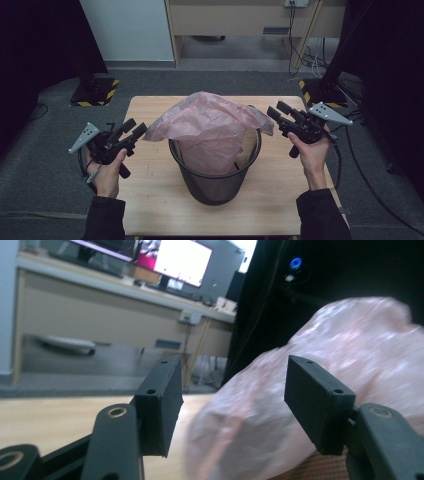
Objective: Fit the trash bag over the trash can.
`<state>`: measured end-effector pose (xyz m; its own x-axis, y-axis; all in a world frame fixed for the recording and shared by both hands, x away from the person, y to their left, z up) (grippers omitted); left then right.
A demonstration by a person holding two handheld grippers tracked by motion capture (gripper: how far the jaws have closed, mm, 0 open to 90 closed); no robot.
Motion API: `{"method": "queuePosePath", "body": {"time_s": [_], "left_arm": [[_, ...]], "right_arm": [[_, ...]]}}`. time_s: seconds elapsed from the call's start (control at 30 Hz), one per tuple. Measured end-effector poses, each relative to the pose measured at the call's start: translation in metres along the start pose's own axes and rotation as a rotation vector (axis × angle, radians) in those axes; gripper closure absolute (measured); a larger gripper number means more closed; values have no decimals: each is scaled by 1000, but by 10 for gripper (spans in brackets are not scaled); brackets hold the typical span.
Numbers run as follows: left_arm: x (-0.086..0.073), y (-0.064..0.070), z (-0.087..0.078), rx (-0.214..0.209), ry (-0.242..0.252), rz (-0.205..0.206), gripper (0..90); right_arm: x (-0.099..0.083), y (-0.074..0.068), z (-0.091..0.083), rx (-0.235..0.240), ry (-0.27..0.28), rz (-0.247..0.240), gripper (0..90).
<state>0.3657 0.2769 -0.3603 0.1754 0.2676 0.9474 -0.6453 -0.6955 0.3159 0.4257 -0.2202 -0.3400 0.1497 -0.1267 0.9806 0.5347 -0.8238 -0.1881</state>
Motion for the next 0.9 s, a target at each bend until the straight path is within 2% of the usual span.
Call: {"method": "queuePosePath", "body": {"time_s": [0.17,0.4,0.53,0.6,0.77,0.83,0.9], "left_arm": [[10,16,11,-72,-2,16,388],[5,24,29,-135,-72,15,375],[1,26,35,-175,-102,1,462],[0,28,36,-192,-113,-5,534],[0,34,36,-232,-142,-11,754],[1,38,36,-242,-160,2,820],[2,41,34,-242,-167,13,858]], "right_arm": [[10,-16,1,72,14,-21,452],[14,-38,9,173,-4,-71,403],[13,-46,14,217,-25,-83,408],[11,-49,16,231,-44,-92,484],[7,-54,13,267,-72,-115,830],[7,-55,11,269,-77,-125,890],[8,-55,9,269,-79,-128,900]]}}
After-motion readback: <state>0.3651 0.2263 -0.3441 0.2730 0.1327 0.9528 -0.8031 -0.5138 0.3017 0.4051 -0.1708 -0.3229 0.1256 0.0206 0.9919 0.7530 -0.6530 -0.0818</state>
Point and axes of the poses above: each handheld gripper's, and its own axes: z roughly forward along the jaws, x roughly out of its top, y roughly to its right, the point moved 2 cm from there along z, roughly forward along the jaws, and after that the axes turned 7 degrees about -x, right-handed, at the moved point
